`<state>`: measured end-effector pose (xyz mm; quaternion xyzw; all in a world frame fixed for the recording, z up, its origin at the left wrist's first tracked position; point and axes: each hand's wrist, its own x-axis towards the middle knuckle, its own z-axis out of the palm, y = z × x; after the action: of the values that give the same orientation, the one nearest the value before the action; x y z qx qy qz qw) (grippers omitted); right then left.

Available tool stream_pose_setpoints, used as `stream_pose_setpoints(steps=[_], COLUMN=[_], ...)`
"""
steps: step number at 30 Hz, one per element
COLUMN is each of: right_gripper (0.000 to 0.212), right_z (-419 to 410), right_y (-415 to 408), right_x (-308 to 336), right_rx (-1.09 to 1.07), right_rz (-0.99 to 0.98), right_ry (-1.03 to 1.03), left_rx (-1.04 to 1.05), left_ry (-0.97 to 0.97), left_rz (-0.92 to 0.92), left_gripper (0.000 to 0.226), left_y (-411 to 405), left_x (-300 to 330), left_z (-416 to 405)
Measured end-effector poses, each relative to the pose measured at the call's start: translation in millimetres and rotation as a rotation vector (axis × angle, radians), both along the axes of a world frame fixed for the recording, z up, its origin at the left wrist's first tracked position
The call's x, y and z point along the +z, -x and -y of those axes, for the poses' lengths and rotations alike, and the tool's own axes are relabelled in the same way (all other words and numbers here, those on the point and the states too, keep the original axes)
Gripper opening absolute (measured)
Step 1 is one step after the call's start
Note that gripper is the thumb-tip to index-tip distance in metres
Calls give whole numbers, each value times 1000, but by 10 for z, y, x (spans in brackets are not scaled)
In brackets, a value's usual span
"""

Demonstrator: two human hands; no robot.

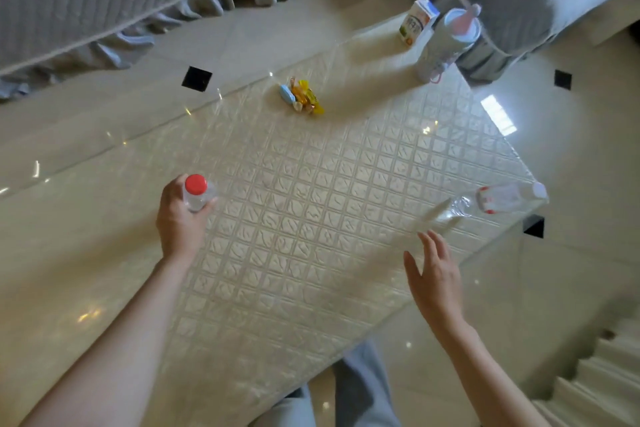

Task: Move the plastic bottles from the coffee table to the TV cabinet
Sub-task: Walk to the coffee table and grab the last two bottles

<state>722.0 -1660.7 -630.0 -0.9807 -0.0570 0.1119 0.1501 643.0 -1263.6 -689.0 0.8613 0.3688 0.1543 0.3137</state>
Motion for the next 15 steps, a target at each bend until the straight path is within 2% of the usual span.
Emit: stream_pose_setpoints(steps=[10,15], right_gripper=[83,94], right_z=[1101,1486], right_y=[-878,-1377], right_x=[121,-40], right_rx=[-547,-455], right_rz=[-17,-58], right_ry=[-207,-402], left_rx=[-186,-255], left_ry=[125,154], left_rz=[2,56], left_gripper=[64,63], left_y=[-808,-1195], left_x=[320,451], left_z=[2036,2832])
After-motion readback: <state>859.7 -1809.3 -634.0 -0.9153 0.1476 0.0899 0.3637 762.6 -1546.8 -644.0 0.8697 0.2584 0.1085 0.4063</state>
